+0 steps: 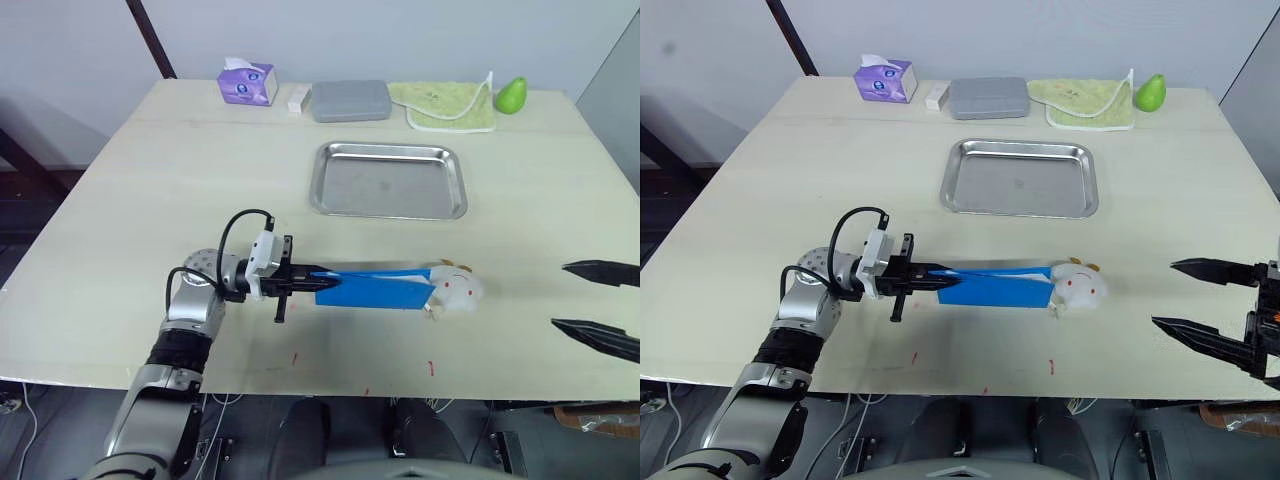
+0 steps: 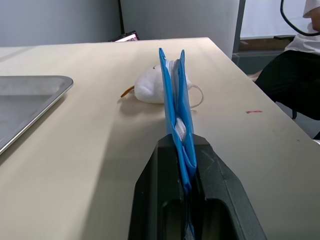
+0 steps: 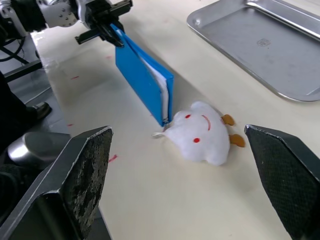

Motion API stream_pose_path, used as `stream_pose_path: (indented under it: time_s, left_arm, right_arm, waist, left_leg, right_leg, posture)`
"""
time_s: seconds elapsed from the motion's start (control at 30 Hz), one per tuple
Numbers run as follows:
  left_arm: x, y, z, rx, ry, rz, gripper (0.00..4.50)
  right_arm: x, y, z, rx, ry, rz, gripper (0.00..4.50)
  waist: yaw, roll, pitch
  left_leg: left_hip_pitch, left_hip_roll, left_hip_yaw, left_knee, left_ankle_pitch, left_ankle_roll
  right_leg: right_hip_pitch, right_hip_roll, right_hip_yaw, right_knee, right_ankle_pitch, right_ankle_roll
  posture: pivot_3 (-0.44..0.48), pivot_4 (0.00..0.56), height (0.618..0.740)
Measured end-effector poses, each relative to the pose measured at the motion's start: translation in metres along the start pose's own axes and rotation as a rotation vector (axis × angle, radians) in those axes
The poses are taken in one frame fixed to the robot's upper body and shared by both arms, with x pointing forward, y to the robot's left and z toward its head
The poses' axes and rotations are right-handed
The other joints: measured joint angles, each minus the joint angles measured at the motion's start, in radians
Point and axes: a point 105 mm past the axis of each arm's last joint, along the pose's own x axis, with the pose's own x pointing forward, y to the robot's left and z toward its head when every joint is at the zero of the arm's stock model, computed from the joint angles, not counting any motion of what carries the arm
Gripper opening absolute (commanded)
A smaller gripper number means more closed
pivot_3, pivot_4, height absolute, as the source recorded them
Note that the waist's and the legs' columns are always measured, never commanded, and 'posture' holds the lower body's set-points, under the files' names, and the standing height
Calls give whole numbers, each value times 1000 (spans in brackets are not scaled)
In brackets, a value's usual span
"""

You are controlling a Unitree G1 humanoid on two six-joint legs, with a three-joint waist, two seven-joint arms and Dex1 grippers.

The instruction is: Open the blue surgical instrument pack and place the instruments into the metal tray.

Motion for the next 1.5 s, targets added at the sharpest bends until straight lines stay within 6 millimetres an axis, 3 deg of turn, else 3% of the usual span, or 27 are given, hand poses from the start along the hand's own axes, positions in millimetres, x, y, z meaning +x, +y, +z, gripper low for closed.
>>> stream_pose_path:
  time_s: [0.17,0.37,0.47,0.57,0.73,0.77,0.87,0.9,1.13,1.27,1.5]
  left_arm:
    - [0,0,0,3,1,0,0]
    - [0,0,1,8,2,-2,0]
    - [1,0,1,11,0,-4,0]
    - [1,0,0,12,0,-3,0]
    - [1,0,1,20,2,-3,0]
    - [1,0,1,23,2,-2,0]
    - [1,0,1,25,2,-2,0]
    - [1,0,1,27,2,-2,0]
    - [1,0,1,31,2,-2,0]
    - [1,-1,0,33,8,-4,0]
    - [0,1,-1,32,13,-1,0]
  right_arm:
    - [5,0,2,-4,-12,-10,4434]
    - [52,-15,-15,-31,22,-19,4434]
    - [82,-34,-33,8,71,-41,4434]
    - [91,-39,-38,13,90,-35,4434]
    - [115,-50,-66,13,208,-1,4434]
    - [118,-51,-69,14,225,11,4055]
    - [122,-51,-72,10,245,32,3499]
    - [126,-51,-73,1,264,50,2877]
    - [128,-52,-70,-7,254,60,17]
    - [122,-55,-61,21,213,44,17]
    - [100,-58,-16,79,20,42,17]
  waist:
    - [0,0,0]
    - [-2,0,0]
    - [1,0,0]
    - [2,1,0]
    - [2,1,0]
    - [1,1,0]
    - [2,1,0]
    - [2,1,0]
    - [2,1,0]
    - [2,1,0]
    - [2,1,0]
  left_leg:
    - [0,0,0,0,0,0]
    - [0,0,-1,0,0,0]
    - [-1,0,0,0,0,0]
    - [-1,0,-1,0,0,0]
    - [-1,0,0,0,0,0]
    - [-1,0,0,0,0,0]
    - [-1,0,0,0,0,0]
    - [-1,0,0,0,0,0]
    - [-1,0,0,0,0,0]
    - [-1,0,0,0,0,0]
    - [-1,0,0,0,0,0]
  right_leg:
    - [0,0,0,0,0,0]
    - [0,0,0,0,0,0]
    - [0,0,0,-1,0,0]
    - [0,0,0,-1,0,0]
    - [-1,0,0,-1,0,0]
    - [-1,0,0,-1,0,0]
    - [-1,0,0,-1,0,0]
    - [-1,0,0,-1,0,0]
    - [-1,0,0,-1,0,0]
    - [-1,0,0,-1,0,0]
    - [0,0,0,-1,0,0]
  posture:
    - [0,150,736]
    - [0,150,736]
    - [0,150,736]
    - [0,150,736]
    - [0,150,736]
    - [0,150,736]
    - [0,150,736]
    - [0,150,736]
    - [0,150,736]
    - [0,150,736]
    - [0,150,736]
